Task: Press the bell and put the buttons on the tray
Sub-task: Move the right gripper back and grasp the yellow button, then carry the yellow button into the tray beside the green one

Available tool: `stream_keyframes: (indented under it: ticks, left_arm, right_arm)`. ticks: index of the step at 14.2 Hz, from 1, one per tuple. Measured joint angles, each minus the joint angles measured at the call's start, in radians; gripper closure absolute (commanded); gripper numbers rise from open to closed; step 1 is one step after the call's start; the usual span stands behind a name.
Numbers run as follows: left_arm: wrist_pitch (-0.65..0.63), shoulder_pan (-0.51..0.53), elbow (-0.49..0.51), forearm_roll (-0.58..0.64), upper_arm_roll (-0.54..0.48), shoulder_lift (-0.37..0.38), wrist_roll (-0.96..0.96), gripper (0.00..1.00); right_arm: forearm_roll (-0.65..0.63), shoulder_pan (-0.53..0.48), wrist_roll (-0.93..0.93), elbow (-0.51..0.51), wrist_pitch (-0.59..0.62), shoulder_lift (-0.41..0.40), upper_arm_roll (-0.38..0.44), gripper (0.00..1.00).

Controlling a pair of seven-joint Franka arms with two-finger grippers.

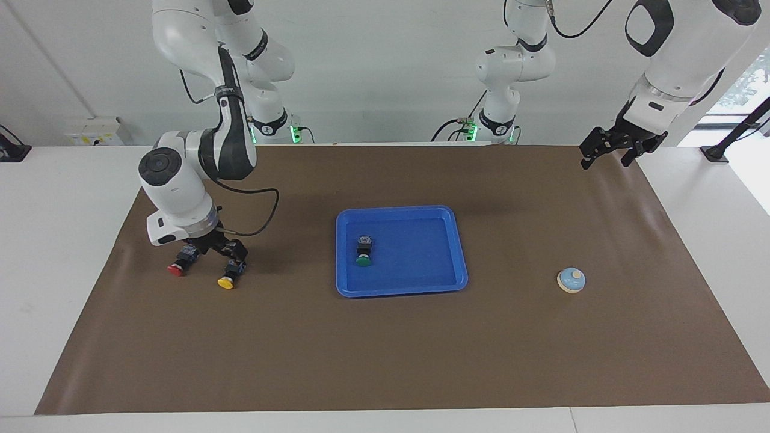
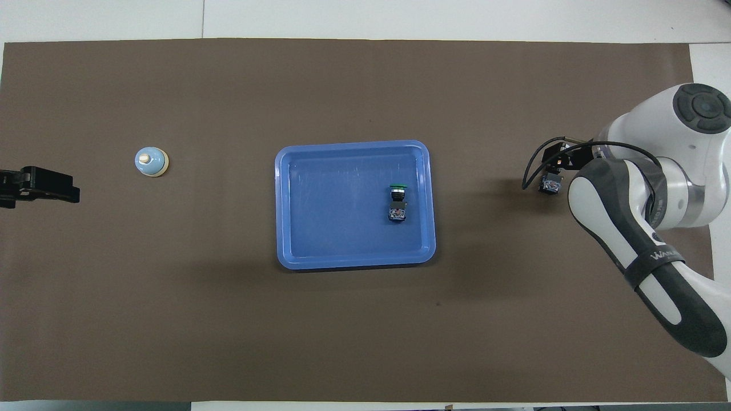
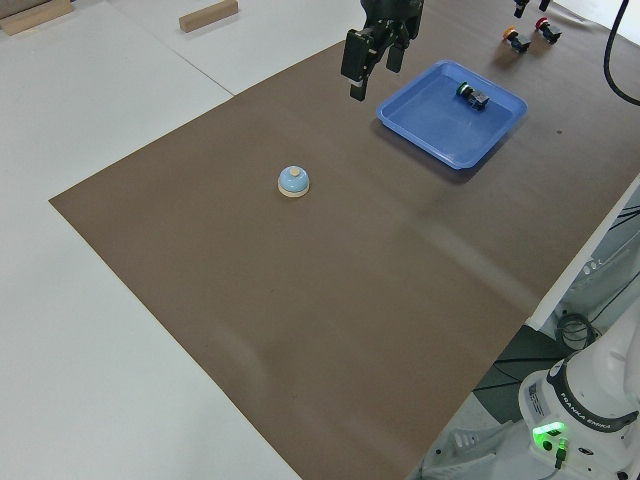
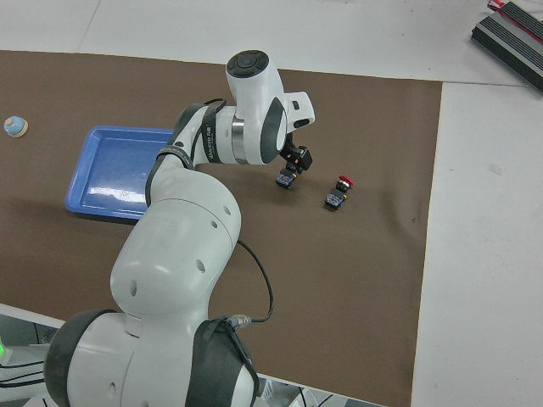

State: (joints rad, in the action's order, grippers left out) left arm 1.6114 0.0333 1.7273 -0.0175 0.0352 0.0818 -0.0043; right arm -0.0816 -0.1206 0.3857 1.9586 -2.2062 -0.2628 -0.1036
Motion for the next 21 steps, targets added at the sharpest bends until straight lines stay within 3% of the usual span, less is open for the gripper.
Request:
stream_keyframes:
  ticks: [5,7,8,9,10,11,17,21]
  left_arm:
    - [0.000,0.000,0.000,0.000,0.000,0.000,0.000,0.00]
    - [0.000,0.000,0.000,0.000,0.000,0.000,0.000,0.00]
    - [0.000,0.000,0.000,0.000,0.000,0.000,0.000,0.00]
    - [0.000,0.000,0.000,0.000,0.000,0.000,0.000,0.00]
    - [0.000,0.000,0.000,0.000,0.000,0.000,0.000,0.00]
    - [0.000,0.000,0.000,0.000,0.000,0.000,0.000,0.00]
    - [0.000,0.000,0.000,0.000,0.000,0.000,0.000,0.00]
    - [0.000,0.000,0.000,0.000,0.000,0.000,0.000,0.00]
  right_arm:
    - [0.000,-0.006,-0.002,0.089,-0.139,-0.015,-0.003,0.00]
    - [0.000,-0.005,-0.002,0.096,-0.163,-0.025,-0.004,0.06]
    - [0.000,-0.005,-0.002,0.103,-0.180,-0.028,-0.004,0.17]
    - [0.000,-0.005,-0.002,0.115,-0.200,-0.031,-0.004,0.42]
    - [0.000,-0.005,-0.002,0.127,-0.215,-0.032,-0.004,0.77]
    - [0.000,-0.005,-0.002,0.135,-0.221,-0.033,-0.004,1.00]
    - [-0.001,0.000,-0.002,0.124,-0.195,-0.028,-0.009,1.00]
    - [-0.001,0.046,-0.003,0.021,-0.042,-0.020,-0.018,1.00]
